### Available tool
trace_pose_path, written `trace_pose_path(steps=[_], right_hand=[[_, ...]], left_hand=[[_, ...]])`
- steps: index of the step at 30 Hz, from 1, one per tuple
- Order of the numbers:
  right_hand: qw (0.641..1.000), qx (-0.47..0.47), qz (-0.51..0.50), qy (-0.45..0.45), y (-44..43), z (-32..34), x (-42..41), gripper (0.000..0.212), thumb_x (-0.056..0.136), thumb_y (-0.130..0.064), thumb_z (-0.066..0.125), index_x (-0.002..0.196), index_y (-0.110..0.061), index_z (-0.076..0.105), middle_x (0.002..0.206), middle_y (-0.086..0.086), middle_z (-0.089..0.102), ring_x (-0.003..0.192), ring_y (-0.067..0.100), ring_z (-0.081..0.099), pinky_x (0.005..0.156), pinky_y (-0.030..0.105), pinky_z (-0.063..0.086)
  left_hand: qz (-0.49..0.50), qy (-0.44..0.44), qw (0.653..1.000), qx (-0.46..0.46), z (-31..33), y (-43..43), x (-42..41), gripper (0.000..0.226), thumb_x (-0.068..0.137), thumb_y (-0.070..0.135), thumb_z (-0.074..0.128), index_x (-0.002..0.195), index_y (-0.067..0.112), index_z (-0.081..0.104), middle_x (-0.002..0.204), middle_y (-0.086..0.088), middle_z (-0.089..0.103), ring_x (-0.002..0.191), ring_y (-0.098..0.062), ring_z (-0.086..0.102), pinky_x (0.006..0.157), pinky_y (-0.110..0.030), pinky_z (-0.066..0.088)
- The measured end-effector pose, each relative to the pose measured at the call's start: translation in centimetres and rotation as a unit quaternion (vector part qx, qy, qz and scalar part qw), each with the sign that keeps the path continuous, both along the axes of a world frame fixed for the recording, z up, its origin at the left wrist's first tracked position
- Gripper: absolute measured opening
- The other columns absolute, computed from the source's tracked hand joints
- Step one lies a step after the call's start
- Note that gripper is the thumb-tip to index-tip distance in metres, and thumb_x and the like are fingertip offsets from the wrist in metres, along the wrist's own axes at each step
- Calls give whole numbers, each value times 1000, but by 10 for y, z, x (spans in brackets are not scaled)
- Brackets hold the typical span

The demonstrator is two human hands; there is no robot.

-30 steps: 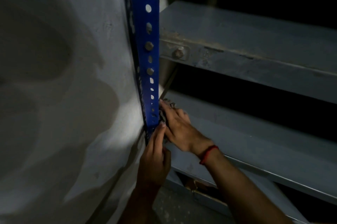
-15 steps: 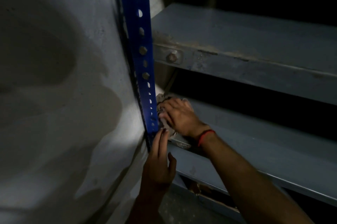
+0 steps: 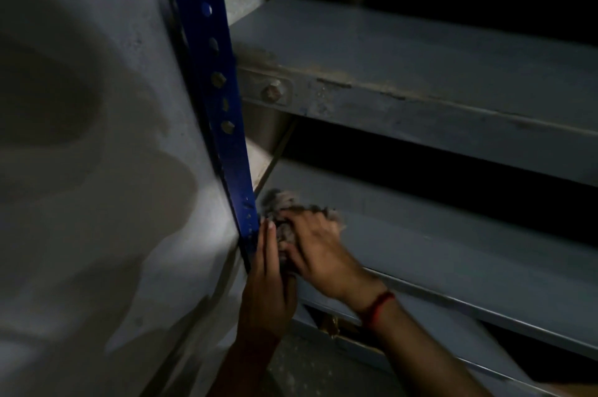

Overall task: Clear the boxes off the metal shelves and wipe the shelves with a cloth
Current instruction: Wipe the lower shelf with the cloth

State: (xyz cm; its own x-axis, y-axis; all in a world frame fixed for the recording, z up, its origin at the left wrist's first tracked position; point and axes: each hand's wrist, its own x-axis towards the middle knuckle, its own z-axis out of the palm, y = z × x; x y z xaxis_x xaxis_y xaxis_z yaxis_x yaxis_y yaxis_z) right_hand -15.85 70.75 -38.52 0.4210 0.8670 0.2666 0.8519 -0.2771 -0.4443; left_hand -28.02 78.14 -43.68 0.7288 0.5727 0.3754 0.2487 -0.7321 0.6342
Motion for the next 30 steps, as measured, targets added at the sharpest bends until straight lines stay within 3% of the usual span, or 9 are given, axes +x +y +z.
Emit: trace_pose_path(steps=[3, 5, 7, 10, 12, 17, 21, 26, 30], right_hand=[[1000, -24, -5, 10, 46, 0, 11, 53, 102, -37, 40, 151, -17, 35, 142, 6, 47, 121, 26, 40, 108, 42, 25], [997, -58, -24, -43, 70, 1, 35, 55, 99, -36, 42, 150, -19, 37, 142, 6, 49, 122, 29, 42, 104, 42, 21], [988, -92, -81, -92, 80, 0, 64, 49, 100, -34, 44, 146, -19, 44, 139, 7, 54, 122, 31, 47, 100, 40, 22], [962, -111, -221, -118, 54, -2, 107, 30, 88, -31, 66, 111, -13, 72, 103, 15, 71, 95, 36, 67, 92, 45, 46], [935, -130, -308, -115, 10, -2, 119, 20, 82, -26, 73, 94, -10, 75, 83, 16, 71, 76, 36, 68, 89, 49, 49], [933, -82, -323, -138, -58, -6, 40, 57, 85, -43, 40, 121, -4, 61, 103, 16, 64, 94, 35, 60, 96, 48, 31], [968, -38, -234, -82, -35, -12, -5, 52, 91, -44, 42, 129, -13, 57, 116, 7, 60, 105, 28, 54, 97, 46, 33], [971, -60, -196, -120, 19, -11, 54, 47, 93, -42, 40, 125, -15, 62, 112, 8, 65, 101, 31, 58, 94, 44, 30], [923, -143, -327, -143, -18, -8, 138, 48, 91, -48, 51, 114, -12, 72, 105, 16, 69, 99, 37, 66, 96, 46, 45]], left_hand=[[21, 33, 999, -1, -2, -3, 4, 84, 82, 3, 68, 155, 0, 25, 163, -14, 22, 143, -2, 7, 111, -1, -5], [12, 36, 999, 19, -8, -2, 5, 81, 85, 3, 65, 155, 3, 26, 164, -14, 23, 149, -10, 7, 114, -4, 7], [-11, 19, 999, 48, -14, 0, 8, 63, 95, 15, 48, 155, 5, 30, 165, -11, 23, 154, -24, 13, 122, -30, 21], [19, 30, 995, 99, -10, 1, 12, 47, 101, 24, 47, 142, 3, 52, 152, -16, 46, 146, -30, 36, 116, -46, 36], [23, 27, 989, 141, 3, 3, 19, 39, 103, 25, 47, 129, 3, 63, 138, -17, 59, 131, -31, 53, 109, -46, 43], [-21, 37, 978, 203, 8, 21, 49, 49, 106, 28, 31, 131, -1, 60, 137, -19, 60, 135, -33, 50, 117, -49, 35], [-35, 32, 974, 221, -11, 30, 52, 53, 109, 26, 23, 134, -3, 58, 140, -19, 57, 138, -31, 47, 113, -50, 38], [-38, -8, 975, 219, -10, 30, 51, 44, 104, 19, 34, 131, -5, 60, 136, -21, 60, 132, -32, 54, 113, -48, 40], [-37, -4, 984, 173, -2, 29, 51, 46, 100, 21, 38, 134, -2, 58, 139, -16, 58, 134, -28, 51, 118, -35, 29]])
